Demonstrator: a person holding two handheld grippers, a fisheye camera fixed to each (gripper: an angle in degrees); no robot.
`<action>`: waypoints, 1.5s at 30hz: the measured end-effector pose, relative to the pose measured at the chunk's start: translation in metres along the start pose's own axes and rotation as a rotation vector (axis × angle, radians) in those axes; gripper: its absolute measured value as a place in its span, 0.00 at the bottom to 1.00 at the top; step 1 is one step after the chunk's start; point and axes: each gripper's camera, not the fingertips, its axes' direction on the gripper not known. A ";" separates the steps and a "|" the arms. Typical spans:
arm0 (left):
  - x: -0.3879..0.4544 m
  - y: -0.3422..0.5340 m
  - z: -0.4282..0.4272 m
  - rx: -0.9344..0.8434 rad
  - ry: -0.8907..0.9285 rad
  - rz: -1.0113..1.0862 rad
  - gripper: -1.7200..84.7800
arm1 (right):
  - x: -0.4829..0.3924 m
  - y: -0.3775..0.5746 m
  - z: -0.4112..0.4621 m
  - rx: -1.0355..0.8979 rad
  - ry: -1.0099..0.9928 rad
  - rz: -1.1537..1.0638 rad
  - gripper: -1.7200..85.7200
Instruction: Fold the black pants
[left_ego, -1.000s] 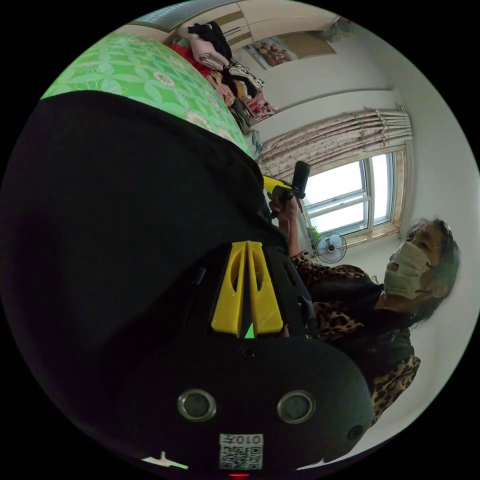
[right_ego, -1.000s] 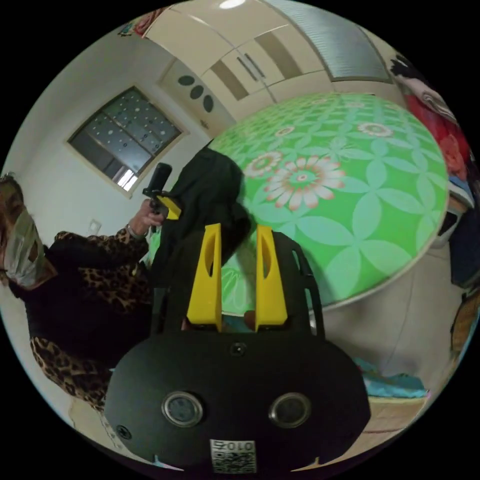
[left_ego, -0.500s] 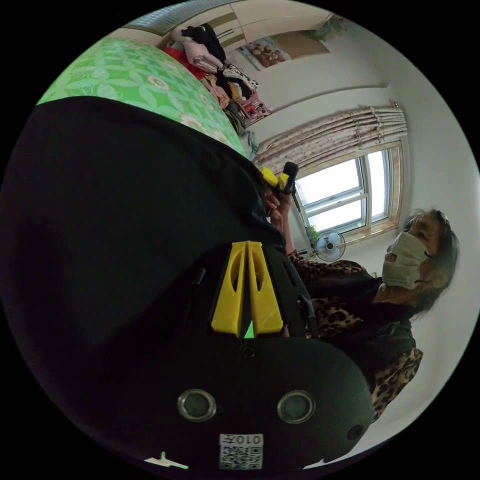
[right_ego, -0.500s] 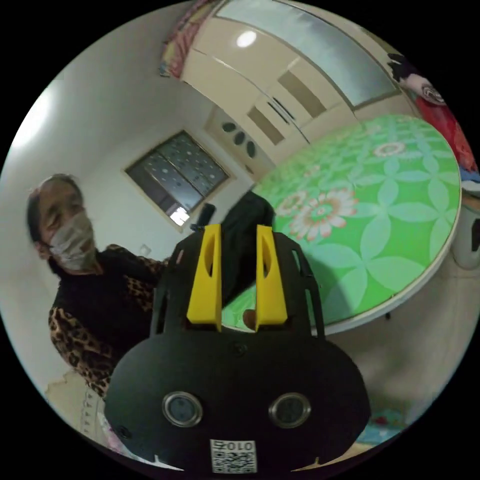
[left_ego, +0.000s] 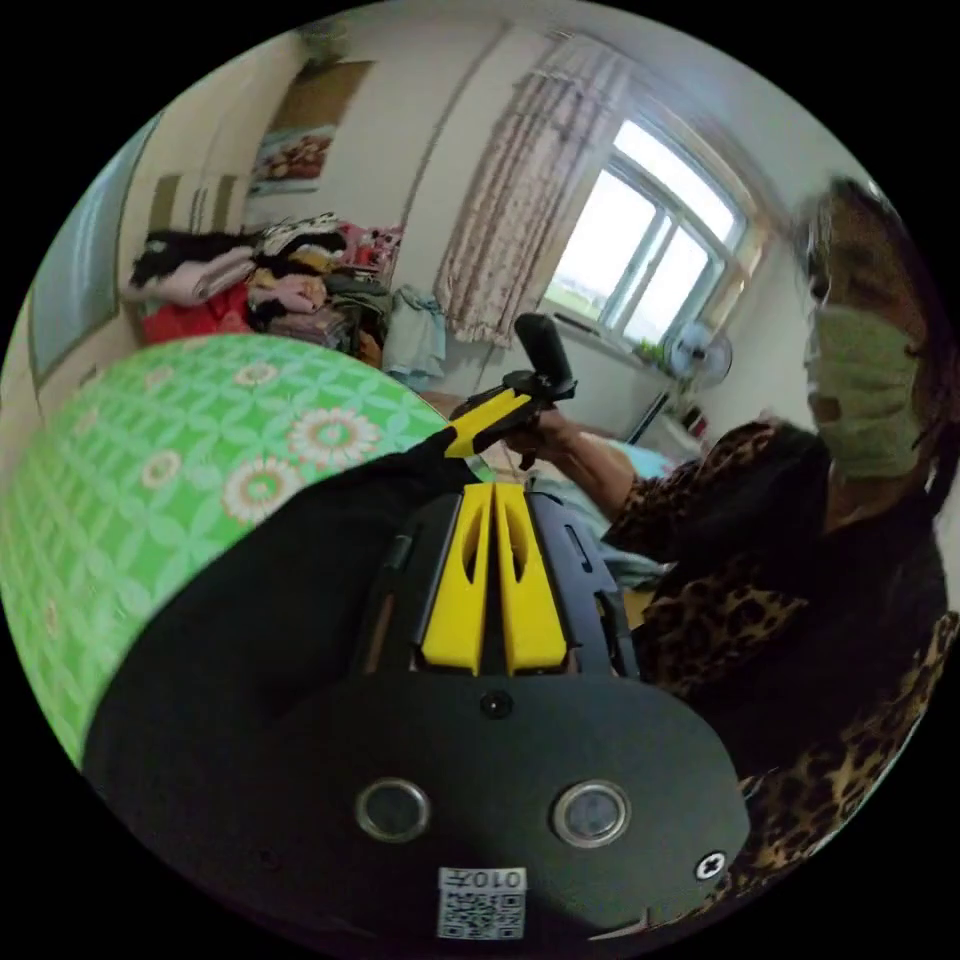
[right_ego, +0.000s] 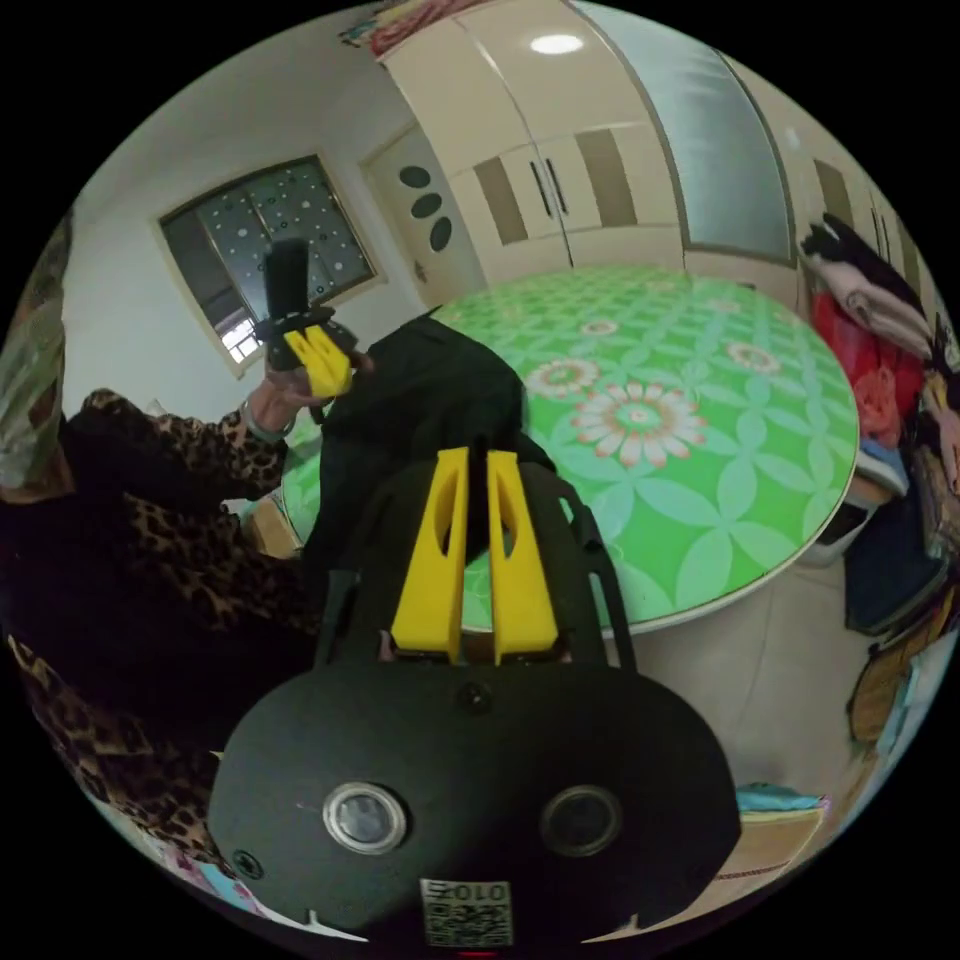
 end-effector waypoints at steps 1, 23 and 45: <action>0.012 -0.008 0.009 -0.032 -0.061 0.064 0.02 | -0.010 0.000 -0.003 0.006 0.010 -0.025 0.08; 0.078 0.009 0.139 -0.210 -0.278 0.375 0.04 | 0.039 -0.001 0.002 -0.029 -0.210 0.155 0.17; 0.070 0.032 0.169 -0.187 -0.250 0.397 0.03 | 0.102 0.011 0.003 0.062 -0.308 0.200 0.07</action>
